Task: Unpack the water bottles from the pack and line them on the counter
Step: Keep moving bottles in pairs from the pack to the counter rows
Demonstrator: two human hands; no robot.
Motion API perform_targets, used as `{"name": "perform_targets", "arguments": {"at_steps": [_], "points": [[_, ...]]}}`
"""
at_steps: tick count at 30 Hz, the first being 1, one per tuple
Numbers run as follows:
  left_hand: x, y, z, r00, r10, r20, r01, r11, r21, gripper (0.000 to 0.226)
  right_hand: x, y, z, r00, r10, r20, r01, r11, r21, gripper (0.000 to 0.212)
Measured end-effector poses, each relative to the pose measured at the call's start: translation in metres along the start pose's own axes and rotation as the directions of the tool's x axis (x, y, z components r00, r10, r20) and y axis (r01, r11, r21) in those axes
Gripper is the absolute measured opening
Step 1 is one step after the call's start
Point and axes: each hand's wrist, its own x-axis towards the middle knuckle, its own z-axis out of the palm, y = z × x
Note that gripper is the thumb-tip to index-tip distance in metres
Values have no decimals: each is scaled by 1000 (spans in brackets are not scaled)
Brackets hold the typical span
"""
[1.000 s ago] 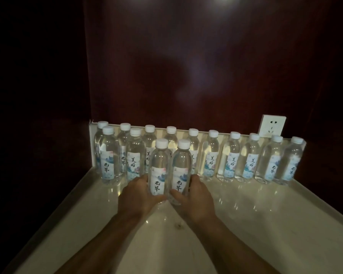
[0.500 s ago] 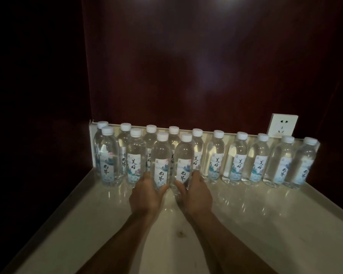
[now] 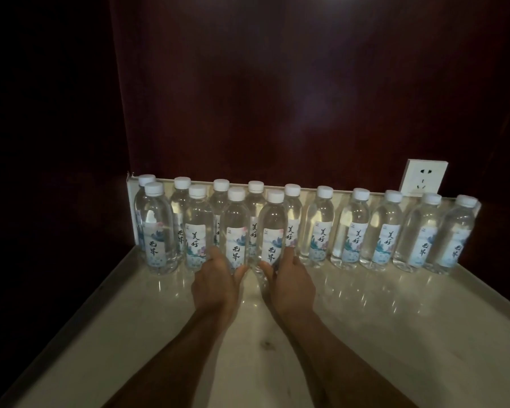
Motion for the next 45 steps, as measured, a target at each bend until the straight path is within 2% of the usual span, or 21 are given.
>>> {"name": "perform_targets", "arguments": {"at_steps": [7,13,23,33,37,45], "points": [[-2,-1,0,1000,26,-3,-26,999,-33,50,-3,-3,-5,999,18,35,-19,999,26,57],[-2,-2,2,1000,2,8,-2,999,-34,51,-3,0,-6,998,31,51,-31,1000,-5,41],[0,-4,4,1000,18,20,-19,1000,21,33,-5,-3,-11,999,28,35,-27,999,-30,40],[3,-5,6,1000,16,22,-17,999,28,33,-4,-4,-11,999,31,42,-29,998,-54,39],[3,-5,9,998,49,36,-52,994,96,34,-5,-7,-8,1000,17,7,-17,999,-50,36],[2,-7,9,998,52,31,-54,997,59,35,-7,-6,-8,999,15,30,-13,998,-66,32]]}}
